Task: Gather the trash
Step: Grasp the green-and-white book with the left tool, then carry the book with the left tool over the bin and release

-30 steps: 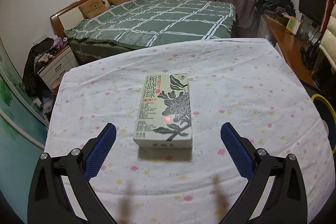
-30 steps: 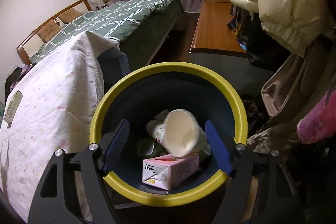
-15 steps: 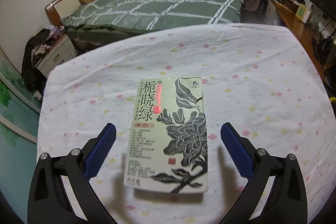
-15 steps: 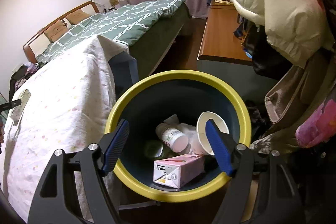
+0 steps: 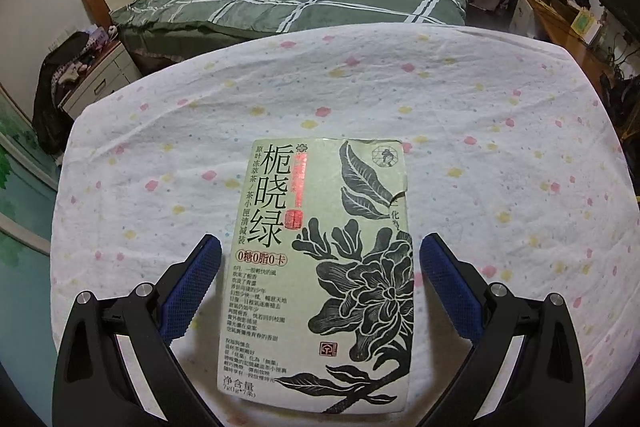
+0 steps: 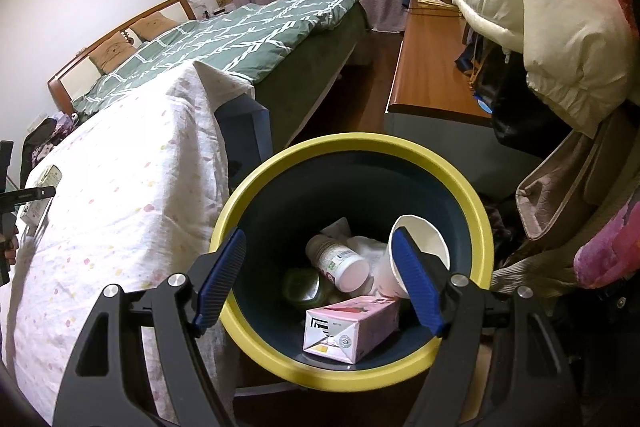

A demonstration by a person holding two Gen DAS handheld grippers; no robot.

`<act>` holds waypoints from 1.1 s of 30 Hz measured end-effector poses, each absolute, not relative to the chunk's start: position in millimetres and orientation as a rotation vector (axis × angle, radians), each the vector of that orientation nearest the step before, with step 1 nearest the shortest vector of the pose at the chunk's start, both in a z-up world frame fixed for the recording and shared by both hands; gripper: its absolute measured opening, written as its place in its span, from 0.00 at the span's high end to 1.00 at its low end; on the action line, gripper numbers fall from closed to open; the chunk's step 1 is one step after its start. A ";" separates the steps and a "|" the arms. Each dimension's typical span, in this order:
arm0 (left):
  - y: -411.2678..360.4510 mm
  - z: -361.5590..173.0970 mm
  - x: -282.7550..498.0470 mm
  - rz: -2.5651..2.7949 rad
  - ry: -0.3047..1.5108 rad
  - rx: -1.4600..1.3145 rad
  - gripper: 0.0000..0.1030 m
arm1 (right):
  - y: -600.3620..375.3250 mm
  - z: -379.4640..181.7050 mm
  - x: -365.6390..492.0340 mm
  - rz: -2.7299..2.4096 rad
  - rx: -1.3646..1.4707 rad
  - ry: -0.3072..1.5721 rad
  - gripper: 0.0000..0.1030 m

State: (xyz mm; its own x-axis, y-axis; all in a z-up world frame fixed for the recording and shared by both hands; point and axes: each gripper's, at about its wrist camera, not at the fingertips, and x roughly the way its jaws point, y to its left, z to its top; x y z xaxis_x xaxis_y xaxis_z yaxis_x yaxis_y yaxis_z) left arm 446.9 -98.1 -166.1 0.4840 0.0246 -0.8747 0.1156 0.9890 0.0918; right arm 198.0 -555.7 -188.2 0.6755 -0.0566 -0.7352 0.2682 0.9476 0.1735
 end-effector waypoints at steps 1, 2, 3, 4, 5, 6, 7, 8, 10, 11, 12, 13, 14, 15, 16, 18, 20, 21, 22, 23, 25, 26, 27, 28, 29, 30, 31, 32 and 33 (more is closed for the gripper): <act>-98.0 -166.5 447.2 -0.057 1.067 0.143 0.05 | -555.4 -188.7 198.5 -0.183 0.279 0.813 0.31; -97.2 -166.7 446.6 -0.058 1.068 0.142 0.05 | -554.9 -188.9 199.0 -0.180 0.281 0.814 0.31; -96.7 -167.0 447.1 -0.060 1.069 0.139 0.05 | -554.2 -189.1 199.4 -0.178 0.282 0.815 0.31; -94.8 -166.4 446.8 -0.062 1.070 0.136 0.05 | -553.5 -189.4 199.6 -0.175 0.283 0.816 0.31; -93.8 -166.4 446.5 -0.067 1.072 0.126 0.07 | -553.1 -189.7 199.7 -0.173 0.285 0.816 0.31; -93.0 -166.4 446.4 -0.076 1.074 0.116 0.09 | -552.8 -189.7 199.6 -0.171 0.286 0.816 0.31; -90.7 -166.0 446.1 -0.085 1.075 0.105 0.11 | -551.9 -189.5 199.6 -0.168 0.285 0.816 0.31; -90.7 -167.0 444.7 -0.092 1.076 0.099 0.15 | -551.6 -189.3 199.3 -0.166 0.285 0.816 0.31; -91.1 -166.0 442.4 -0.101 1.071 0.094 0.20 | -550.6 -188.3 198.3 -0.161 0.286 0.814 0.31; -92.0 -165.6 440.3 -0.102 1.069 0.097 0.24 | -550.3 -187.3 197.3 -0.159 0.288 0.812 0.31; -92.8 -165.2 438.1 -0.106 1.066 0.095 0.29 | -549.9 -186.1 196.0 -0.157 0.288 0.809 0.31; -93.5 -164.3 435.5 -0.110 1.062 0.095 0.30 | -549.3 -185.0 194.5 -0.155 0.289 0.805 0.31; -94.5 -163.7 432.4 -0.105 1.060 0.093 0.30 | -549.4 -183.9 192.7 -0.154 0.289 0.801 0.31; -95.8 -163.1 429.5 -0.106 1.058 0.092 0.30 | -549.4 -181.9 189.6 -0.152 0.291 0.796 0.31; -99.0 -161.6 423.5 -0.113 1.053 0.095 0.31 | -549.7 -180.0 186.9 -0.150 0.293 0.790 0.31; -106.4 -156.8 410.8 -0.133 1.039 0.107 0.31 | -549.7 -176.7 182.1 -0.149 0.295 0.781 0.31; -122.3 -146.9 393.8 -0.172 1.017 0.120 0.31 | -550.9 -171.4 174.0 -0.147 0.301 0.767 0.31; -135.6 -140.2 383.5 -0.207 1.005 0.129 0.31 | -551.7 -168.1 168.1 -0.146 0.305 0.756 0.31; -145.7 -136.0 377.4 -0.230 0.997 0.137 0.31 | -552.3 -165.2 164.0 -0.146 0.308 0.749 0.31; -162.3 -129.9 367.6 -0.265 0.984 0.153 0.31 | -552.8 -162.6 159.4 -0.146 0.310 0.741 0.31; -196.5 -121.1 351.6 -0.337 0.968 0.182 0.31 | -554.8 -155.9 146.5 -0.152 0.311 0.719 0.31; -219.0 -117.4 342.3 -0.387 0.962 0.199 0.31 | -555.5 -153.5 141.7 -0.155 0.311 0.712 0.31; -234.7 -115.5 335.2 -0.422 0.958 0.209 0.31 | -556.6 -150.6 136.2 -0.160 0.311 0.705 0.31; -263.9 -113.5 324.9 -0.486 0.954 0.228 0.31 | -558.3 -147.3 129.1 -0.167 0.309 0.697 0.31; -280.4 -112.7 320.8 -0.517 0.954 0.236 0.31 | -559.3 -144.3 123.2 -0.175 0.306 0.692 0.31; -302.4 -112.8 315.0 -0.561 0.958 0.247 0.30 | -560.8 -141.7 117.4 -0.184 0.302 0.689 0.31; -330.8 -114.9 308.3 -0.613 0.966 0.260 0.30 | -563.0 -138.9 110.4 -0.196 0.297 0.687 0.31; -350.5 -116.7 304.3 -0.644 0.972 0.272 0.30 | -565.6 -136.4 104.0 -0.207 0.294 0.684 0.31; -373.9 -119.5 298.7 -0.679 0.976 0.287 0.30 | -568.4 -133.5 95.4 -0.221 0.289 0.680 0.31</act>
State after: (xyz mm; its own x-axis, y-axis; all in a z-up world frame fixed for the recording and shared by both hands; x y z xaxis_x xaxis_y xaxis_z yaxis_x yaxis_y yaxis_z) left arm 298.7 -373.9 -119.5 0.3768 -0.3987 -0.8361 0.6453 0.7605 -0.0718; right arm 95.4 -568.4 -133.5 0.7568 -0.1063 -0.6450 0.2933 0.9370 0.1898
